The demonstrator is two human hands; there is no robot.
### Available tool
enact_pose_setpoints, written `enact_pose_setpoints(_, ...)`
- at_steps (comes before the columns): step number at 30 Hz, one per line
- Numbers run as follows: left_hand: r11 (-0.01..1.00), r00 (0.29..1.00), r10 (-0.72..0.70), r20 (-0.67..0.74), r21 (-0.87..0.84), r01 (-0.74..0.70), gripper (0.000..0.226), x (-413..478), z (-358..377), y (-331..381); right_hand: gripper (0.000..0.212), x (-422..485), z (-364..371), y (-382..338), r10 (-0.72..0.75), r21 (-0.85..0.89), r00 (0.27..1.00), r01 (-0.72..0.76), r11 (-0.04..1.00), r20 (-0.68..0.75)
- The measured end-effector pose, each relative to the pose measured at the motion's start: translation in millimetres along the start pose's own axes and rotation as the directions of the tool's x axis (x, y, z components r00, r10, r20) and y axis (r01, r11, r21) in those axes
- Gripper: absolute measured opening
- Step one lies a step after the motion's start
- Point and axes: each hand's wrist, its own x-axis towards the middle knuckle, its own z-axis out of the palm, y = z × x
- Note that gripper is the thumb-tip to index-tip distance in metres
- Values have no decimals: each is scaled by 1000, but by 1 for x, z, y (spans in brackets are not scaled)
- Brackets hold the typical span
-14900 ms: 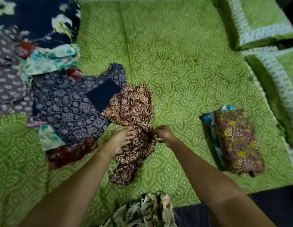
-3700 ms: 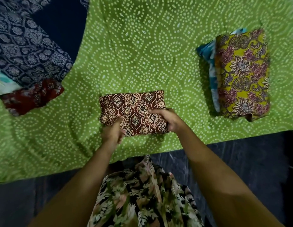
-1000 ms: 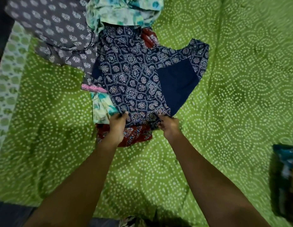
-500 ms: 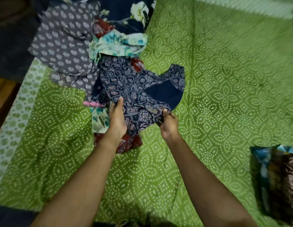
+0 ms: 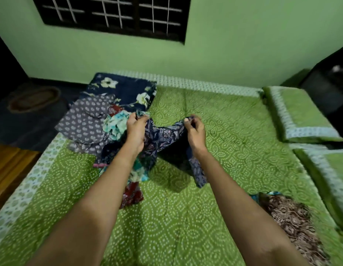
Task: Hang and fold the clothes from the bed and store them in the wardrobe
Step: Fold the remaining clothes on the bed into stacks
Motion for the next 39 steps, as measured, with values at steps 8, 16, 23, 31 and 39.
enact_pose_setpoints(8,929,908,360,213,7,-370,21,-58,33,76,18,-17,-64,-114,-270,12,959,270,963,85)
enact_pose_setpoints(16,935,860,343,378,-225,-274,33,-87,35,113,5,-14,-117,-180,-318,-78,919,343,936,231)
enact_pose_setpoints(23,778,761,296,578,316,-543,55,-80,37,123,21,-11,-132,-201,-178,-369,920,309,876,349)
enact_pose_setpoints(31,762,805,382,455,338,-553,73,-61,40,112,16,3,-126,-176,-53,-630,873,390,671,484)
enact_pose_setpoints(39,599,581,276,766,336,-727,99,-65,42,121,31,11,-88,-198,-276,-643,835,544,539,476)
